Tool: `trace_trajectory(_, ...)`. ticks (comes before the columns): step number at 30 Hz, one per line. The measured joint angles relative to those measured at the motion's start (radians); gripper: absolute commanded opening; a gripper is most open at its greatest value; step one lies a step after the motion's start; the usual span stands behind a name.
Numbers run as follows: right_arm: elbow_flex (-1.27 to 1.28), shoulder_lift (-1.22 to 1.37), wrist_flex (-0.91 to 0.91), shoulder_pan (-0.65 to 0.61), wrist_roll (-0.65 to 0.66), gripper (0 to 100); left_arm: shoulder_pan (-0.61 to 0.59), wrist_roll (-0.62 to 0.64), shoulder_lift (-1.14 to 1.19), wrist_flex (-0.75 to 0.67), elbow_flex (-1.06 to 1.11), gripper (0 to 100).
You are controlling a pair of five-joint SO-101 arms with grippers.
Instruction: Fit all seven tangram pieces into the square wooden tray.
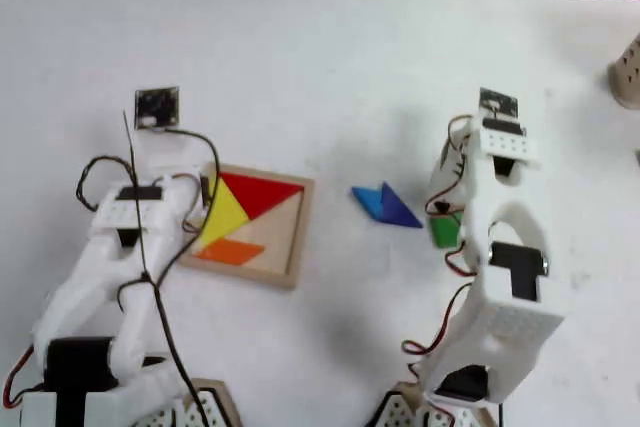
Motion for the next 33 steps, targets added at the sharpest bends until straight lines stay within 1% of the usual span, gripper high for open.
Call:
trace_trajectory(2, 0.006, -0.002, -0.025, 0.0, -0.034, 24.0, 0.0, 0.0, 0.0, 0.0, 0.0, 8)
trace_trajectory(7, 0.008, 0.003, -0.077, 0.008, -0.068, 14.9, 0.0, 0.0, 0.0, 0.0, 0.0, 8)
trace_trajectory(12, -0.032, 0.043, -0.068, 0.012, -0.058, 14.9, 0.0, 0.0, 0.0, 0.0, 0.0, 8)
trace_trajectory(33, -0.054, 0.048, -0.037, 0.035, -0.037, 14.9, 0.0, 0.0, 0.003, 0.0, 0.0, 8)
